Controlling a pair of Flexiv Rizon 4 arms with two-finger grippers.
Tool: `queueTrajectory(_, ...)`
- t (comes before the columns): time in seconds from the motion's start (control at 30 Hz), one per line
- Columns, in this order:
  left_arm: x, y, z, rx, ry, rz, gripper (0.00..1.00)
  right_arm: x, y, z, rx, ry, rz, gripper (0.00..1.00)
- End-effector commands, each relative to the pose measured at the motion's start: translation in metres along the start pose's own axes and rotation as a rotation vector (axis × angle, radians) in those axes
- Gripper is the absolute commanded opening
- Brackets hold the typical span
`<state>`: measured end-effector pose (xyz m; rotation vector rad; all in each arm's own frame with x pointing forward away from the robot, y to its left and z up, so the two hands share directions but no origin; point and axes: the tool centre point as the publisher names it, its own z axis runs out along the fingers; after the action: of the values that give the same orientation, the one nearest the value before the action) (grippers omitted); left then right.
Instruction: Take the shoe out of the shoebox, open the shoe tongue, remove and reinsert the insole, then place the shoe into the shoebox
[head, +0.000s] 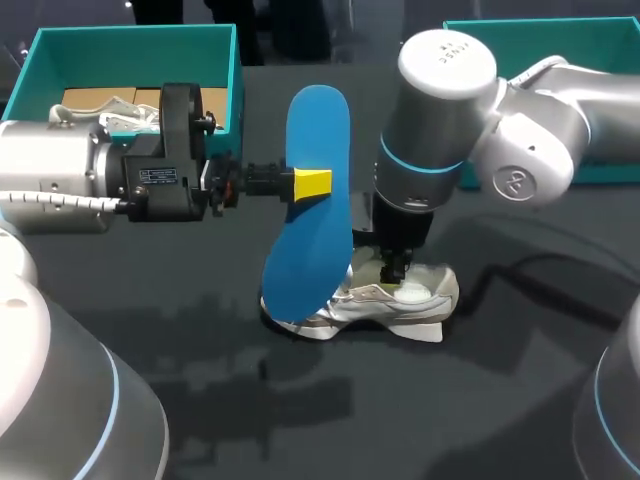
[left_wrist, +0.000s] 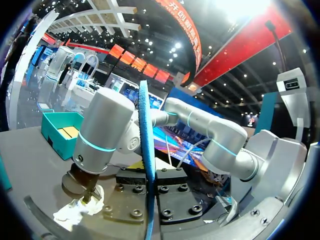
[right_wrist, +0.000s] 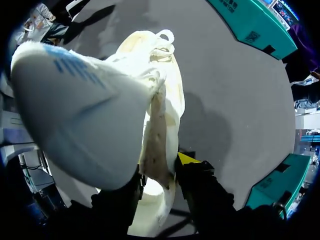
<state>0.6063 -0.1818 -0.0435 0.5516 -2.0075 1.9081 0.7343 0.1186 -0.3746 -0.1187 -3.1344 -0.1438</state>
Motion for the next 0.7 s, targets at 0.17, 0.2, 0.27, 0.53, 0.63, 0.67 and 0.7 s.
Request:
queueTrajectory(0.17,0.001,0.002,0.001,0.002,-0.002,0.0,0.0,-0.002,0.006,0.002,0.014,0.016,-0.02,0.0)
queueTrajectory(0.2,0.001,0.002,0.001,0.002,-0.002,0.0,0.0,-0.001,0.007,0.002,0.014,0.017,-0.021,0.0)
queueTrajectory(0.27,0.001,0.002,0.001,0.002,-0.002,0.0,0.0,-0.001,0.007,0.001,0.018,0.02,-0.022,0.0)
queueTrajectory(0.53,0.001,0.002,0.001,0.002,-0.002,0.0,0.0,0.004,-0.001,-0.014,0.031,0.055,0.097,0.0)
queueTrajectory(0.63,0.001,0.002,0.001,0.002,-0.002,0.0,0.0,0.009,-0.006,-0.023,0.019,0.058,0.159,0.0)
queueTrajectory(0.67,0.001,0.002,0.001,0.002,-0.002,0.0,0.0,0.011,-0.007,-0.026,0.018,0.066,0.176,0.0)
queueTrajectory(0.7,0.001,0.002,0.001,0.002,-0.002,0.0,0.0,0.013,-0.008,-0.029,0.013,0.07,0.19,0.0)
